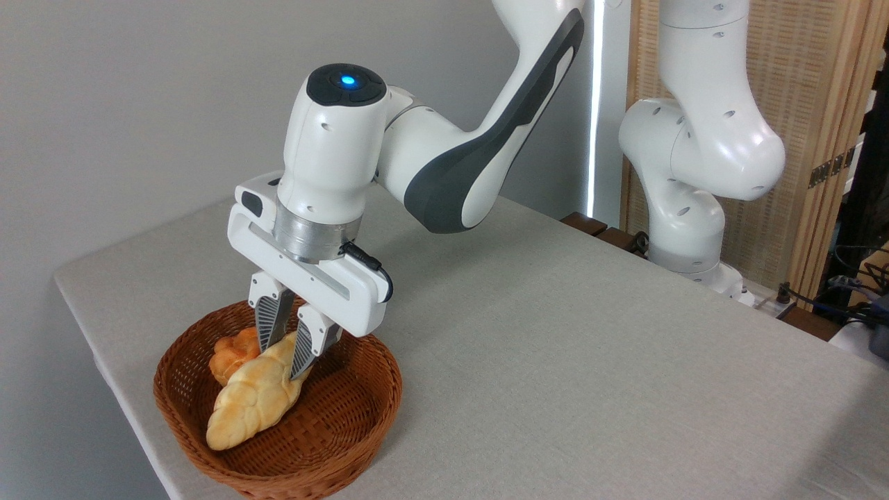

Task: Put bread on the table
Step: 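Close the gripper on the middle of the elongated bread roll, then lift the bread roll out of the basket and carry it away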

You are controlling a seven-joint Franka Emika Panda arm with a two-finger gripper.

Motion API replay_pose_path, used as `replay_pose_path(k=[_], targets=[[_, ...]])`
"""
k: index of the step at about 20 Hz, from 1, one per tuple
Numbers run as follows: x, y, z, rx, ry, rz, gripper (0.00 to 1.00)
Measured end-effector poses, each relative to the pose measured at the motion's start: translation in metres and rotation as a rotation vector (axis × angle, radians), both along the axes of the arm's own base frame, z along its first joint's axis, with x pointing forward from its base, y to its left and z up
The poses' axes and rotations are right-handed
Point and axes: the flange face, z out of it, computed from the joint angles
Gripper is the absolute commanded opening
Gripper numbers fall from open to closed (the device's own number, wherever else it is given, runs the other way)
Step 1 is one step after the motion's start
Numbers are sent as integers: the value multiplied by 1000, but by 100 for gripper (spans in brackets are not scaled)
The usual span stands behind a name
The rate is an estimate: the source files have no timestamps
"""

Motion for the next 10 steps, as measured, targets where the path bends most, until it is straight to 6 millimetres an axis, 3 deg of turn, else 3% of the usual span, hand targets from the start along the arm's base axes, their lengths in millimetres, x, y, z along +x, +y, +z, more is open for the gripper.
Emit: replay_pose_path(k=[10], targets=[[-3, 1, 15, -3, -19, -1, 32]])
